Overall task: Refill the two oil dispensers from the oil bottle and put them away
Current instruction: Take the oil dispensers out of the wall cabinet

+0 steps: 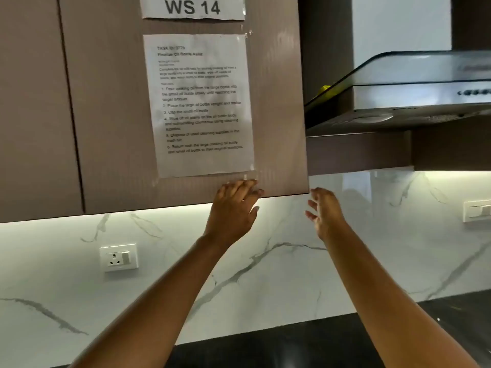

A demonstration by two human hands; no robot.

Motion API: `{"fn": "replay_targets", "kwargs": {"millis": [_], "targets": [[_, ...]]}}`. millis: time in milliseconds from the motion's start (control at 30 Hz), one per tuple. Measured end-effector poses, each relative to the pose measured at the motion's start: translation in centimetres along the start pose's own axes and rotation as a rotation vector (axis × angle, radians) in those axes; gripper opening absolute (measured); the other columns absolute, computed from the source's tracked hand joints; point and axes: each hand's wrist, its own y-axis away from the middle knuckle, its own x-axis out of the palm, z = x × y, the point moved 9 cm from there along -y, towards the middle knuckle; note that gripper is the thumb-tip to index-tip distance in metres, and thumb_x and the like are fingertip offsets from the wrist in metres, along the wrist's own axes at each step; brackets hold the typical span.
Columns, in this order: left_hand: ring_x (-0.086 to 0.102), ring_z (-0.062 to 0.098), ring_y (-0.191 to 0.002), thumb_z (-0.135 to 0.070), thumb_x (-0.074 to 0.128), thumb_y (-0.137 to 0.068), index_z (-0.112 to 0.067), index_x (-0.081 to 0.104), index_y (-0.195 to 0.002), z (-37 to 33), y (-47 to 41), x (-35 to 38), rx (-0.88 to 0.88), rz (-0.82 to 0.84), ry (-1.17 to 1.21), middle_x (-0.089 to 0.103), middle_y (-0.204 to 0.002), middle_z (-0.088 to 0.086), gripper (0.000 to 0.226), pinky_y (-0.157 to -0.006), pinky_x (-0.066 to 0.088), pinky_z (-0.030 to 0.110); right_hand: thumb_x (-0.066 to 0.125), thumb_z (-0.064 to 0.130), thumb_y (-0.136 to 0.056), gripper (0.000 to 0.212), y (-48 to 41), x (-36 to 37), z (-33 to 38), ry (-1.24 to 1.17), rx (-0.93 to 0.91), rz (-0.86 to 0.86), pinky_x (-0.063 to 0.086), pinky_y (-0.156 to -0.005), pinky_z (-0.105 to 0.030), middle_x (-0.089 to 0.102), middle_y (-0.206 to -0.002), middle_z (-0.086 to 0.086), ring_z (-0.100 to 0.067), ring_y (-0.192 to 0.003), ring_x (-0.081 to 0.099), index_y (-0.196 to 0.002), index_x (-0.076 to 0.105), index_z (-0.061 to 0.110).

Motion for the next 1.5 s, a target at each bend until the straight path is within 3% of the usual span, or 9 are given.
{"fn": "replay_targets", "kwargs": {"millis": [133,300,467,700,900,1033,1233,1367,1500], "targets": [[0.054,0.028,-0.120,-0.026,0.072,-0.078,-0.021,0.059,-0.123,-2.3,-2.0,2.3,0.100,0.041,-0.163,0.057,-0.134,0.006,0.047,-0.095,0.043,0.044,0.042,0.012,-0.098,0.022,-2.1,0.3,-0.6,-0.173,0.183,0.169,0.037,-0.106,-0.038,0.059,-0.122,-0.014,-0.026,-0.111,0.056,-0.114,0.055,0.004],[0.052,0.028,-0.122,-0.006,0.043,-0.091,-0.020,0.050,-0.135,-2.5,-3.6,3.0,0.221,-0.005,-0.349,0.053,-0.138,0.007,0.047,-0.091,0.041,0.041,0.046,0.003,-0.094,0.009,-3.2,-0.4,0.5,-0.299,0.278,0.201,0.045,-0.101,-0.038,0.058,-0.107,-0.021,-0.030,-0.100,0.060,-0.097,0.053,-0.002],[0.055,0.029,-0.119,-0.005,0.066,-0.080,-0.018,0.051,-0.135,-3.0,-4.9,2.5,0.307,0.050,-0.408,0.056,-0.135,0.007,0.058,-0.087,0.046,0.044,0.044,0.000,-0.092,0.008,-2.3,0.0,0.2,-0.422,0.332,0.203,0.051,-0.093,-0.041,0.059,-0.092,-0.019,-0.029,-0.082,0.063,-0.098,0.050,-0.001],[0.058,0.024,-0.115,-0.020,0.065,-0.084,-0.023,0.055,-0.132,-4.7,-4.2,-1.2,0.382,-0.048,-0.451,0.060,-0.131,0.002,0.048,-0.084,0.043,0.037,0.053,0.008,-0.093,0.014,-0.9,-1.9,0.6,-0.377,0.294,0.339,0.059,-0.069,-0.032,0.070,-0.085,-0.014,-0.024,-0.074,0.071,-0.095,0.065,0.000],[0.054,0.023,-0.115,-0.038,0.061,-0.091,-0.023,0.052,-0.131,-6.3,-2.6,-8.4,0.475,-0.088,-0.389,0.063,-0.128,0.004,0.044,-0.083,0.045,0.036,0.064,0.018,-0.083,0.011,3.5,-1.0,2.1,-0.287,0.187,0.635,0.059,-0.065,-0.026,0.073,-0.086,-0.007,-0.019,-0.082,0.069,-0.092,0.068,0.013],[0.058,0.026,-0.111,-0.039,0.057,-0.093,-0.019,0.053,-0.128,-7.7,-2.5,-14.2,0.515,-0.099,-0.339,0.062,-0.127,0.009,0.040,-0.082,0.046,0.037,0.082,0.036,-0.057,0.032,8.2,1.7,3.8,-0.289,0.058,0.949,0.057,-0.081,-0.039,0.070,-0.102,-0.008,-0.022,-0.096,0.068,-0.084,0.074,0.020],[0.046,0.028,-0.127,-0.040,0.042,-0.099,-0.019,0.046,-0.134,-10.8,-6.5,-24.8,0.449,-0.218,-0.355,0.047,-0.139,0.011,0.041,-0.095,0.040,0.046,0.087,0.056,-0.043,0.097,14.4,5.9,5.2,-0.271,-0.054,1.226,0.054,-0.086,-0.036,0.059,-0.125,-0.008,-0.024,-0.112,0.059,-0.125,0.052,0.018],[0.044,0.030,-0.133,-0.040,0.041,-0.101,-0.017,0.056,-0.129,-12.0,-8.7,-26.6,0.588,-0.015,-0.578,0.054,-0.138,0.012,0.039,-0.110,0.023,0.057,0.082,0.064,-0.044,0.102,18.6,8.1,5.1,-0.256,-0.112,1.382,0.051,-0.086,-0.024,0.066,-0.113,0.008,-0.012,-0.107,0.062,-0.128,0.041,0.023],[0.047,0.031,-0.130,-0.041,0.037,-0.102,-0.012,0.061,-0.123,-11.4,-9.0,-28.8,0.650,0.175,-0.649,0.060,-0.130,0.013,0.043,-0.114,0.018,0.055,0.078,0.075,-0.026,0.143,21.9,9.8,4.3,-0.168,-0.124,1.454,0.048,-0.091,-0.023,0.048,-0.130,-0.003,-0.015,-0.114,0.053,-0.143,0.020,0.018]]}}
